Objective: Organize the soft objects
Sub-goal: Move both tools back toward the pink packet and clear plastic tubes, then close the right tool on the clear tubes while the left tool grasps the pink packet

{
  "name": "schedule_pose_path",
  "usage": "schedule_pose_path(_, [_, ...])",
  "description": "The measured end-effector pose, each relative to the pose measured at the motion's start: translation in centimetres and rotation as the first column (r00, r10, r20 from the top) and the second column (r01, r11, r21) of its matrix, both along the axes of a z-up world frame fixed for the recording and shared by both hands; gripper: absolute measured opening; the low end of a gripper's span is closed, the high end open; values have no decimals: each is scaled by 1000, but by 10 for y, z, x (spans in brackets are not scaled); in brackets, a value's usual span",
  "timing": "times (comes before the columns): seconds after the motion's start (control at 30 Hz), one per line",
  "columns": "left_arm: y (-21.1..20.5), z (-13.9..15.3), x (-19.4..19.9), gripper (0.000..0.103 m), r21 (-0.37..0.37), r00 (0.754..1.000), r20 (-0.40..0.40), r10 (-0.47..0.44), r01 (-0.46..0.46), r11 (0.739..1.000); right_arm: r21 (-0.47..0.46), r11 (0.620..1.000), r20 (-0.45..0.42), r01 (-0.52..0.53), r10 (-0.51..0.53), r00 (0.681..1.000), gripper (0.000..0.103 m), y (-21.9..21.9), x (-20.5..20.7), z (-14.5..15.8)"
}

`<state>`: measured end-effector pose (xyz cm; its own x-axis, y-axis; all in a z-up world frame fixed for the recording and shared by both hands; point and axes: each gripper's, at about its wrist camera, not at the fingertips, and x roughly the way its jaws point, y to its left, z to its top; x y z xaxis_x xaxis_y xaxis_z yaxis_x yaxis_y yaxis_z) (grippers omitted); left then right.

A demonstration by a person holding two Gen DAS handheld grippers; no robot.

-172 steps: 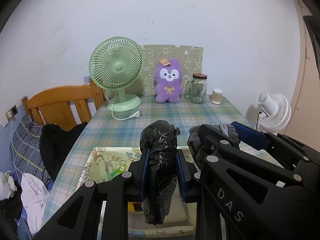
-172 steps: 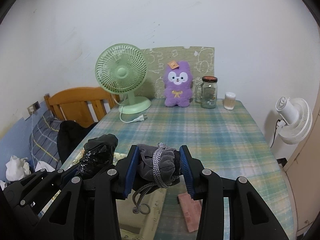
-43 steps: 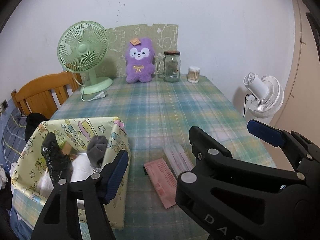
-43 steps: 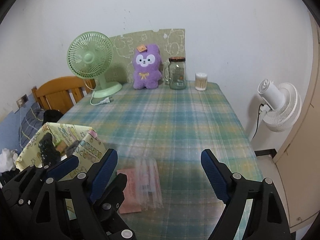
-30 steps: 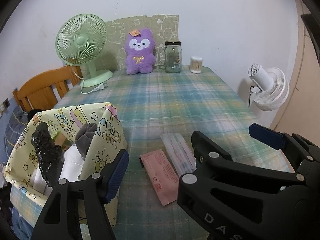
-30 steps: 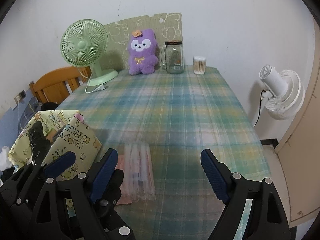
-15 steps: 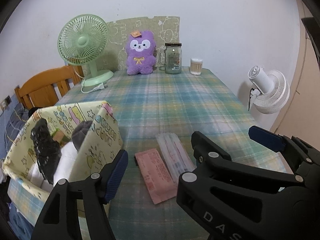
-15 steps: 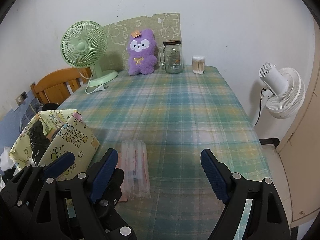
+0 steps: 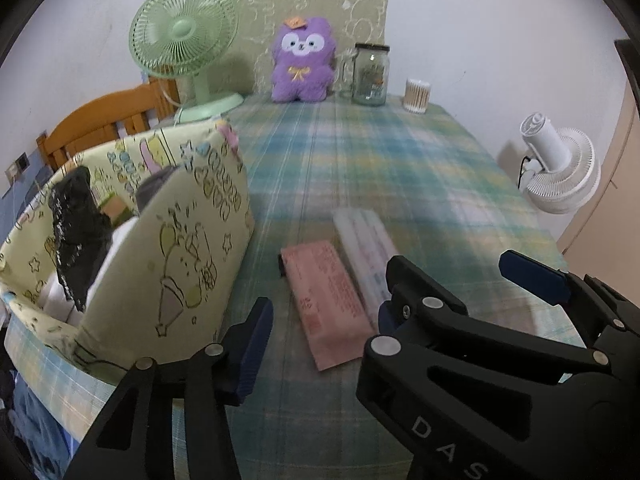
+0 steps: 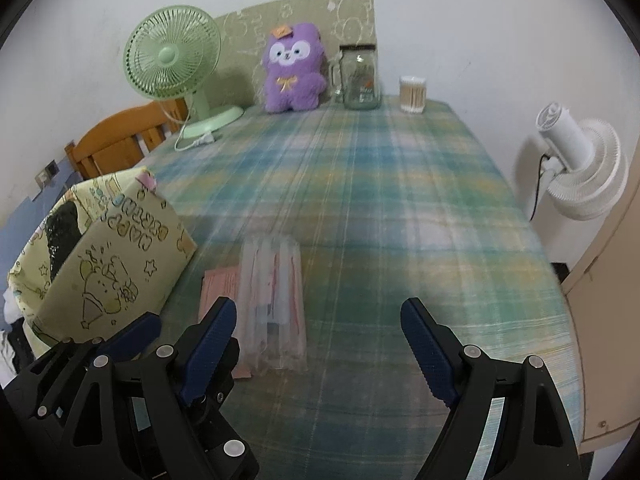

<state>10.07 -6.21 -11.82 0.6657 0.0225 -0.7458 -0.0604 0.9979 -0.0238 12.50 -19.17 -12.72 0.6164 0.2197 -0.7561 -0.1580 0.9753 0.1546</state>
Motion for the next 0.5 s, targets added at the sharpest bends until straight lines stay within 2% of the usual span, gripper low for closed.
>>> schedule_pose_path(0.3, [1,-13,11,58,-6,999,-38,1,-1,1000,31,999,-60,-24,26,998,78,3,15,-20])
schedule_pose_path(0.4, [1,-13,14,58,0,999,-34,1,-1,1000,39,999,-65,-33,35,997,72,3,21,-23])
schedule_pose_path(0.5, [1,-14,18,59,-4,999,-35,1,-1,1000,66,996,-74,-55,59,995,62,2,27,-26])
